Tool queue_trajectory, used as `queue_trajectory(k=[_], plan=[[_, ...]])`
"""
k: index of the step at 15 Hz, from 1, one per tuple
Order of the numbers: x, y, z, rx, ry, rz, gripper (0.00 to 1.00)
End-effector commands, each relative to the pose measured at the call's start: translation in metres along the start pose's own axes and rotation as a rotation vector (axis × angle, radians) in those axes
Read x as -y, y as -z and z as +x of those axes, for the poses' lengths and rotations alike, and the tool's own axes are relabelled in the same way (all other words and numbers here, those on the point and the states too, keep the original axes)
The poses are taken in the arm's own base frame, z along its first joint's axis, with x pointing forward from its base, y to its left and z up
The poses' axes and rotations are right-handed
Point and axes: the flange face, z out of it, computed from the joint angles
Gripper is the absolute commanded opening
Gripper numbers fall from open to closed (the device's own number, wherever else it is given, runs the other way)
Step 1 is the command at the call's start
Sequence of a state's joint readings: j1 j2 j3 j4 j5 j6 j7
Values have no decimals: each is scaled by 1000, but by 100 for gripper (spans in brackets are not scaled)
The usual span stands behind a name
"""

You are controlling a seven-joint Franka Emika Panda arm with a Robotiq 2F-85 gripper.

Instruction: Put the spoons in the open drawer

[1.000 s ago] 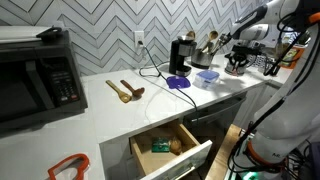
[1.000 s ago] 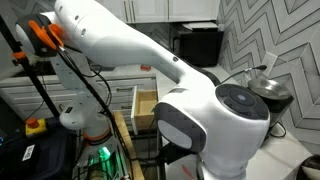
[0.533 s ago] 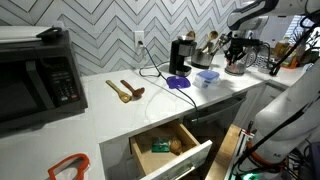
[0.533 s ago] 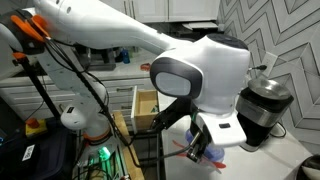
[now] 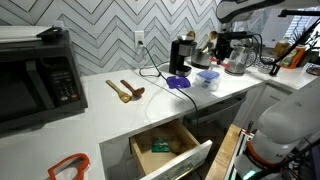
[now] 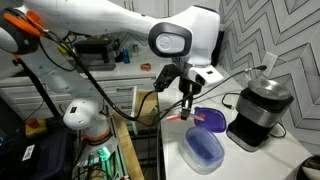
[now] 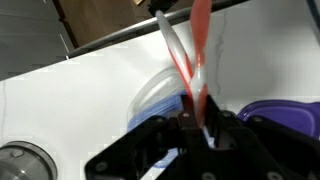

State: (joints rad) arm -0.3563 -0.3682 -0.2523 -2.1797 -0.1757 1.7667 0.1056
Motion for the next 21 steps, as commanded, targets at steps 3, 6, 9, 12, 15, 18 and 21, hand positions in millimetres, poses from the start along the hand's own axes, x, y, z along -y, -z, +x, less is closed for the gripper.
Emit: queue_trajectory(k=[3, 6, 9, 12, 15, 18, 21], plan=[[83, -18, -48, 73, 307, -27, 4], [122, -30, -64, 101, 474, -54, 4], [133, -31, -56, 93, 494, -67, 4], [137, -31, -57, 92, 507, -70, 16], [135, -30, -56, 92, 502, -68, 16], [154, -39, -63, 125, 626, -65, 4], [197, -51, -81, 139, 796, -68, 4]])
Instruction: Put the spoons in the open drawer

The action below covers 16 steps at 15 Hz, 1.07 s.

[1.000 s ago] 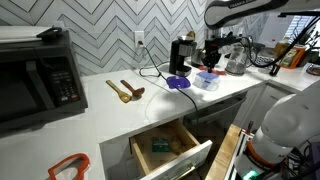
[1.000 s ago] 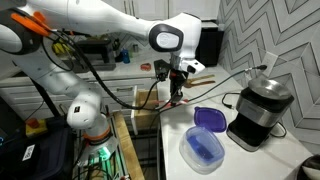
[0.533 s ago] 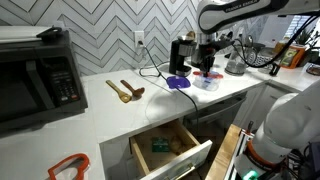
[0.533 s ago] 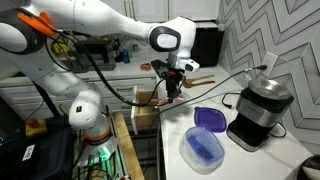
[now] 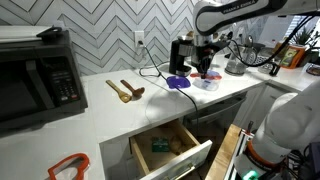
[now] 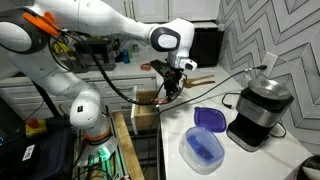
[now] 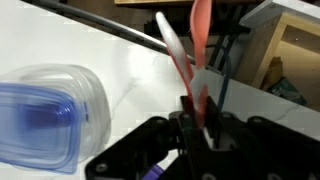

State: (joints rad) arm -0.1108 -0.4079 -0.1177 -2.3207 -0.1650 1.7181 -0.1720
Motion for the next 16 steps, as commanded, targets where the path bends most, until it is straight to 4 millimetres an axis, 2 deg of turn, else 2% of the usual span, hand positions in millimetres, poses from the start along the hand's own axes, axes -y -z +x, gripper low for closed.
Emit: queue_trajectory(k=[1, 5, 9, 12, 16], plan=[[61, -16, 13, 30, 198, 5, 4], [138, -42, 24, 59, 420, 2, 4], [208, -70, 28, 70, 642, 5, 4], [247, -90, 29, 76, 810, 11, 4], [283, -108, 29, 65, 1027, 34, 4]])
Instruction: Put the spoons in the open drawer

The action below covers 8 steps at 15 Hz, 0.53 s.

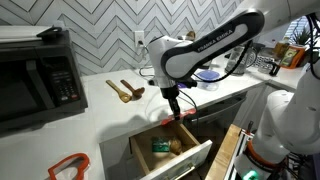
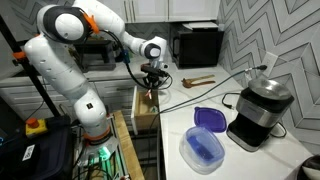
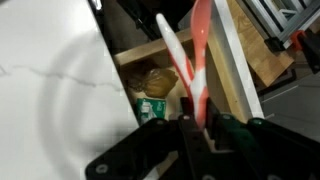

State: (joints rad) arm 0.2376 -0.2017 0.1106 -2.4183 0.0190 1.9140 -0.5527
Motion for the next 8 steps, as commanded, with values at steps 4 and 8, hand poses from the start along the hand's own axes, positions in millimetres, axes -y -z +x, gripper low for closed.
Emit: queue_trajectory(k=[4, 8], plan=[[24, -27, 30, -61, 354, 25, 4], [29, -38, 37, -94, 474, 22, 4]])
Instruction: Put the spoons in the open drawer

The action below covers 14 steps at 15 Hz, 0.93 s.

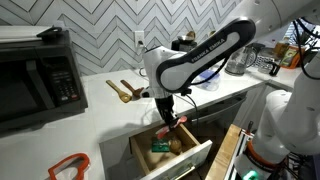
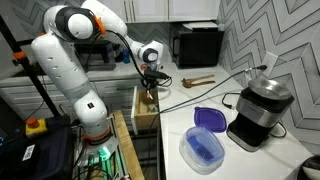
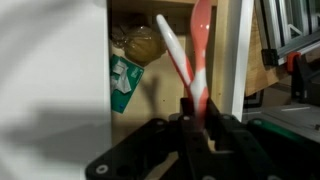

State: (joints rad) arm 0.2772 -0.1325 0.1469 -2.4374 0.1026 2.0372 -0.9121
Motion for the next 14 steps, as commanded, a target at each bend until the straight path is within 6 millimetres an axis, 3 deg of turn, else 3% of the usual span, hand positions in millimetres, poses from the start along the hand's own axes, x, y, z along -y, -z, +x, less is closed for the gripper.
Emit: queue_trajectory(k=[1, 2, 3, 10, 11, 12, 13, 14], plan=[[5, -13, 5, -38, 91, -3, 15], [6, -13, 5, -43, 104, -5, 41], [6, -13, 6, -50, 113, -5, 42], [31, -1, 20, -32, 149, -29, 93], [32, 4, 19, -26, 128, -48, 99], [20, -2, 23, -21, 139, -28, 100], [21, 1, 24, -23, 140, -33, 90], [21, 1, 24, -24, 139, -34, 99]])
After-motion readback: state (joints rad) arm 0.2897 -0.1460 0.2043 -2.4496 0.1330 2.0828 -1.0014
